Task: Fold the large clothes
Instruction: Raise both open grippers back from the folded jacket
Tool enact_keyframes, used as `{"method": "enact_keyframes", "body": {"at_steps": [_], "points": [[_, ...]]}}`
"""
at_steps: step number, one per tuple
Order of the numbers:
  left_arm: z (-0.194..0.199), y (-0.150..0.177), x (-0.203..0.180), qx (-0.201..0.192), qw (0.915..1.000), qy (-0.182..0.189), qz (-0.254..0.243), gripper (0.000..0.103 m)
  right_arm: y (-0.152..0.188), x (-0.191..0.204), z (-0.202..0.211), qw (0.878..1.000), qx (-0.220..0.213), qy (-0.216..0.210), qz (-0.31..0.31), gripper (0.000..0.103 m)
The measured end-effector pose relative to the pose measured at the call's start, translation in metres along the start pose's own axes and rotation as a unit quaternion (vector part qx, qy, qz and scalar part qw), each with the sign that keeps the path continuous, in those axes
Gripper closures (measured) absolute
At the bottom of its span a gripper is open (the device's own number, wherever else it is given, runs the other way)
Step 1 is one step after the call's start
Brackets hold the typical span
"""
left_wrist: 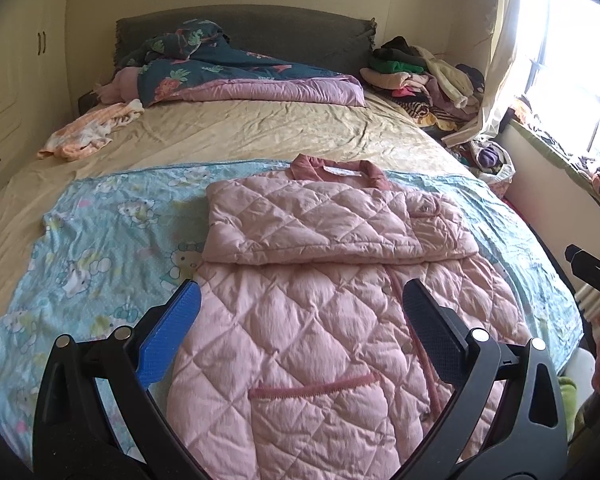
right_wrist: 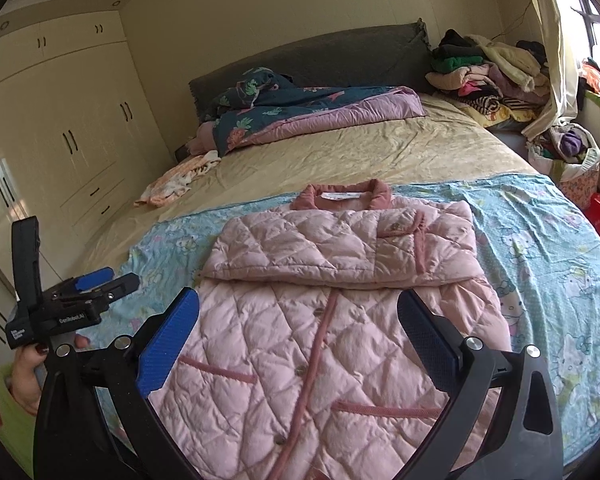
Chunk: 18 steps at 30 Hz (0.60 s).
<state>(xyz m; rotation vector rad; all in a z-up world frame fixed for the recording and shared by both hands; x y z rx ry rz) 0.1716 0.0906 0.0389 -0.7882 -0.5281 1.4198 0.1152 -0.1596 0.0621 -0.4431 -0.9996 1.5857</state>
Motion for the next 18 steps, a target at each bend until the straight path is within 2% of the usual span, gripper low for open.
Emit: {"method": "enact_keyframes", "body": {"at_steps": [18], "points": [[-0.002, 0.055, -0.003, 0.014, 0.9998, -0.017, -0.002, 0.008, 0.058, -0.034, 0.008, 0.999, 0.022, 0.027, -0.013, 0.004]]}}
Point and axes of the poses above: each gripper's, at about its wrist camera, not at the fingertips, and z roughly against the way its jaws point, x to its left, y to its underside, the point moved 6 cm from there along -z, roughly the way its jaws point, and after that the axes turned 1 degree about z, right-handed, at the moved point
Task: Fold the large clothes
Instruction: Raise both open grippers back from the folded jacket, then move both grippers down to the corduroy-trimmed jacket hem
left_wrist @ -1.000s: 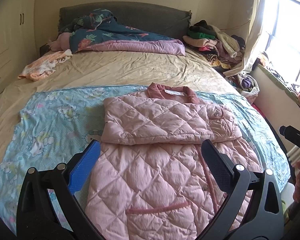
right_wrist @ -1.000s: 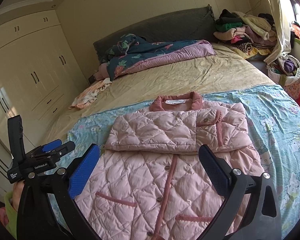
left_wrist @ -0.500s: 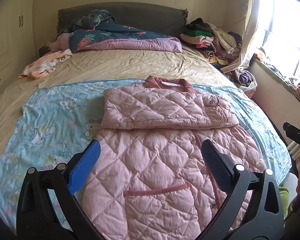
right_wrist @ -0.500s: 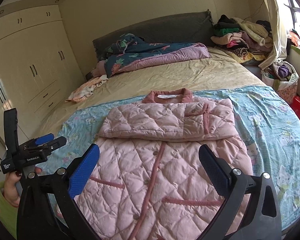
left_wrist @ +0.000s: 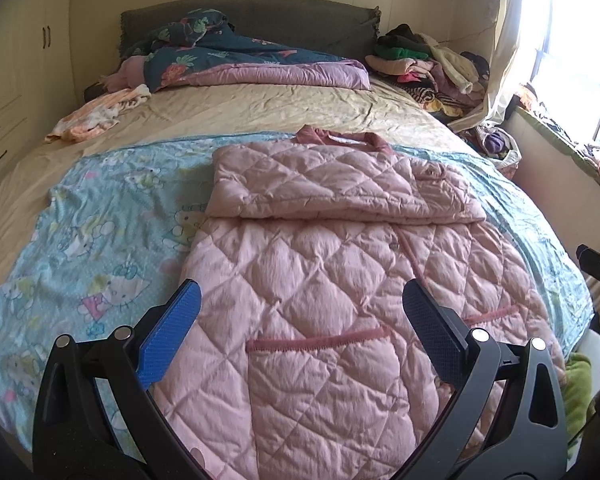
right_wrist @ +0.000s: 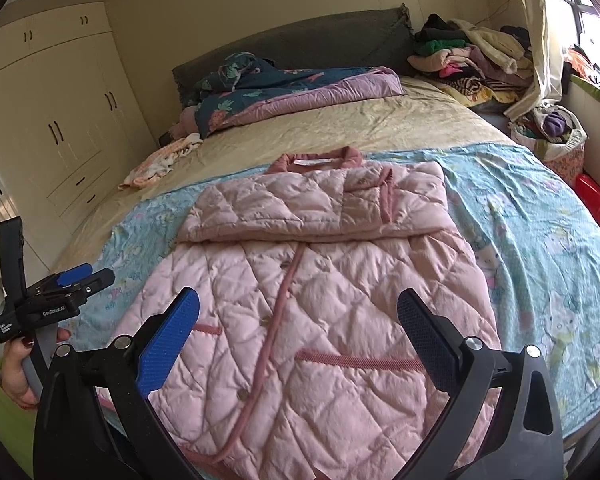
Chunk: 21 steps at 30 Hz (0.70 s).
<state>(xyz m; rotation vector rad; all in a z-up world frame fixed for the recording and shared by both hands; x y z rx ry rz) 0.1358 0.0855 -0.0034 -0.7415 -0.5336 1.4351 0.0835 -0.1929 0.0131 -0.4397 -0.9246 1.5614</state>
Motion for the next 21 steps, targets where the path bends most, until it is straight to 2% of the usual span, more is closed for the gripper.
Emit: {"method": "enact_keyframes", "body": {"at_steps": [21], "points": [[-0.011, 0.057, 0.000, 0.031, 0.9994, -0.013, 0.001, 0.008, 0.051, -0.059, 0.004, 0.998, 0.028, 0.051, -0.019, 0.004]]}}
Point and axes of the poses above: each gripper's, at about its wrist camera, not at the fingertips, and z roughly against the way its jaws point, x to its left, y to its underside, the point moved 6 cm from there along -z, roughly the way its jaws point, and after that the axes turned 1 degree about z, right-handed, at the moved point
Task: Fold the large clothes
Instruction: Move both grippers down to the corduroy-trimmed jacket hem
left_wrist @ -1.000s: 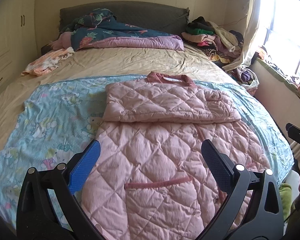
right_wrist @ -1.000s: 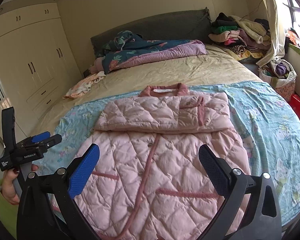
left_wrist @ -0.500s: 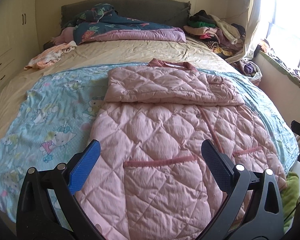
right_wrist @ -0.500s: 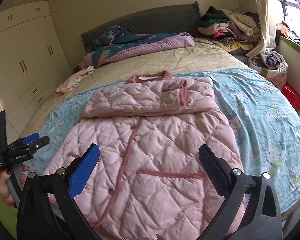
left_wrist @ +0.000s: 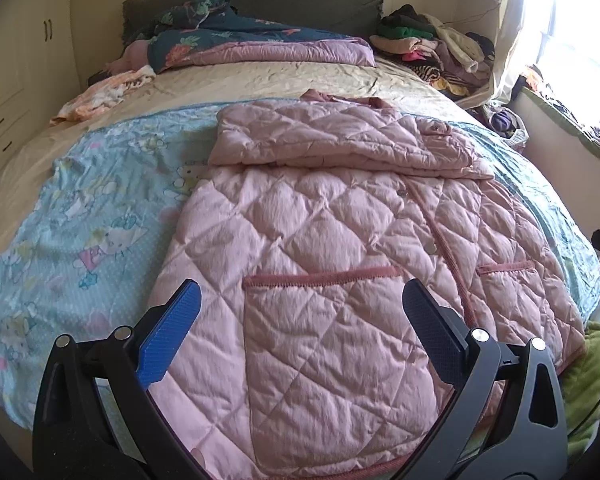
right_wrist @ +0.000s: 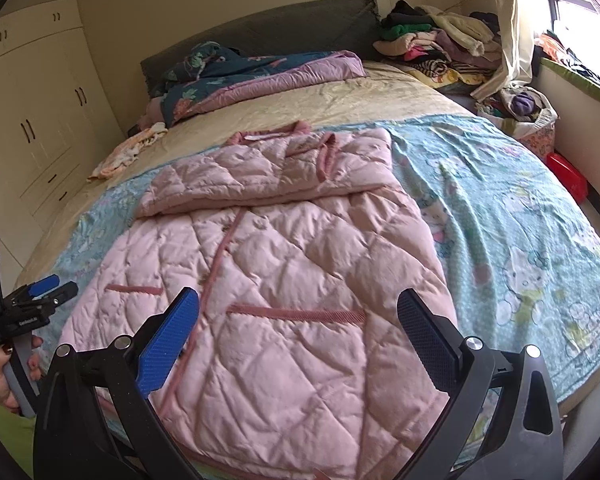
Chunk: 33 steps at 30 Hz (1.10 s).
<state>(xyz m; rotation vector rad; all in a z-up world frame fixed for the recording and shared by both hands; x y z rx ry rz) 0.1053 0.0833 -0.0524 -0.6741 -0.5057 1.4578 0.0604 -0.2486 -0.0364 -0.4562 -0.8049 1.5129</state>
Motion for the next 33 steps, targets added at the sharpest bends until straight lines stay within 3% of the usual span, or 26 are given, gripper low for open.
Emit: {"method": "enact_keyframes", "body": {"at_steps": [19, 33], "points": [[-0.021, 0.037, 0.016, 0.028, 0.9993, -0.026, -0.003, 0.008, 0.053, -0.063, -0.016, 0.997, 0.058, 0.035, -0.038, 0.004], [-0.017, 0.080, 0.086, 0.063, 0.9948, -0.051, 0.061, 0.008, 0.067, -0.078, -0.020, 0.995, 0.081, 0.032, -0.055, 0.004]]}}
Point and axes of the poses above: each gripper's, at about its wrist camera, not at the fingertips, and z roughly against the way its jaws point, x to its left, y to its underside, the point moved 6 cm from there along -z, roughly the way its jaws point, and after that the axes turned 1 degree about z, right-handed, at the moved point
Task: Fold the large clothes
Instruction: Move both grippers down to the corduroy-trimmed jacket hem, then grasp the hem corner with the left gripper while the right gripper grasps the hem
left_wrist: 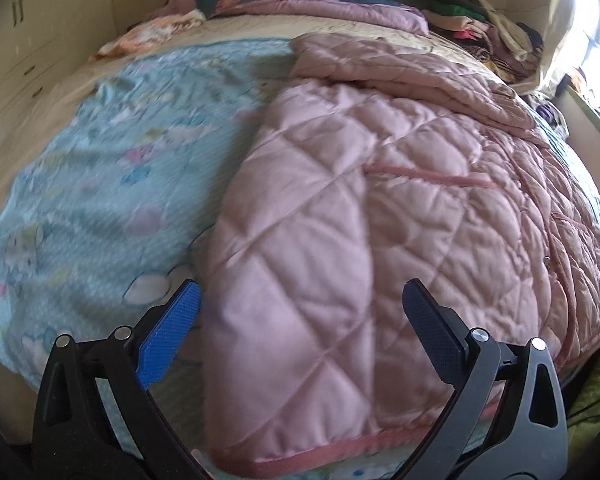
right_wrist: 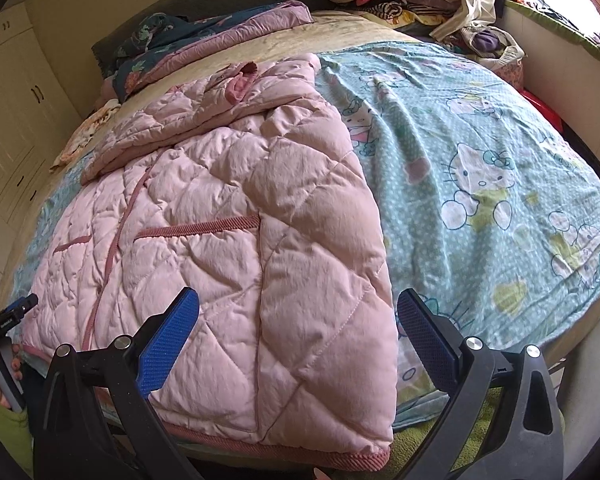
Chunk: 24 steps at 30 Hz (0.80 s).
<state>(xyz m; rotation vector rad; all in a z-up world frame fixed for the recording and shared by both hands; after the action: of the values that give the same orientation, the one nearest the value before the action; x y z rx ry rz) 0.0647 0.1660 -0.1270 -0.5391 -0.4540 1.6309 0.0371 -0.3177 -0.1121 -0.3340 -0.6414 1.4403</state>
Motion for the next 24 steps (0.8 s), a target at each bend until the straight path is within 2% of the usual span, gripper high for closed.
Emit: {"method": "enact_keyframes", "body": {"at_steps": [4, 7, 11, 15, 21, 24], "points": [[-0.003, 0.012, 0.014, 0.019, 0.9987, 0.033, 0.032, 0.008, 0.002, 0.000, 0.000, 1.000, 0.003, 0.001, 0.002, 0.004], [-0.004, 0.022, 0.018, 0.030, 0.9978, 0.042, 0.041, 0.009, 0.005, -0.003, 0.000, 1.000, 0.005, 0.001, -0.001, 0.004], [-0.003, 0.029, 0.012, 0.040, 0.9958, 0.070, 0.042, 0.031, 0.009, -0.005, 0.001, 1.000, 0.009, 0.003, 0.001, 0.004], [-0.001, 0.029, 0.006, 0.043, 0.9951, 0.080, 0.038, 0.048, 0.013, -0.008, 0.002, 1.000, 0.014, 0.004, 0.002, 0.004], [0.000, 0.027, -0.004, 0.037, 0.9959, 0.080, 0.020, 0.068, 0.023, -0.018, 0.005, 1.000, 0.025, 0.007, -0.007, 0.004], [-0.001, 0.026, -0.006, 0.036, 0.9963, 0.078, 0.012, 0.070, 0.031, -0.021, 0.003, 0.999, 0.042, 0.004, -0.006, 0.004]]}}
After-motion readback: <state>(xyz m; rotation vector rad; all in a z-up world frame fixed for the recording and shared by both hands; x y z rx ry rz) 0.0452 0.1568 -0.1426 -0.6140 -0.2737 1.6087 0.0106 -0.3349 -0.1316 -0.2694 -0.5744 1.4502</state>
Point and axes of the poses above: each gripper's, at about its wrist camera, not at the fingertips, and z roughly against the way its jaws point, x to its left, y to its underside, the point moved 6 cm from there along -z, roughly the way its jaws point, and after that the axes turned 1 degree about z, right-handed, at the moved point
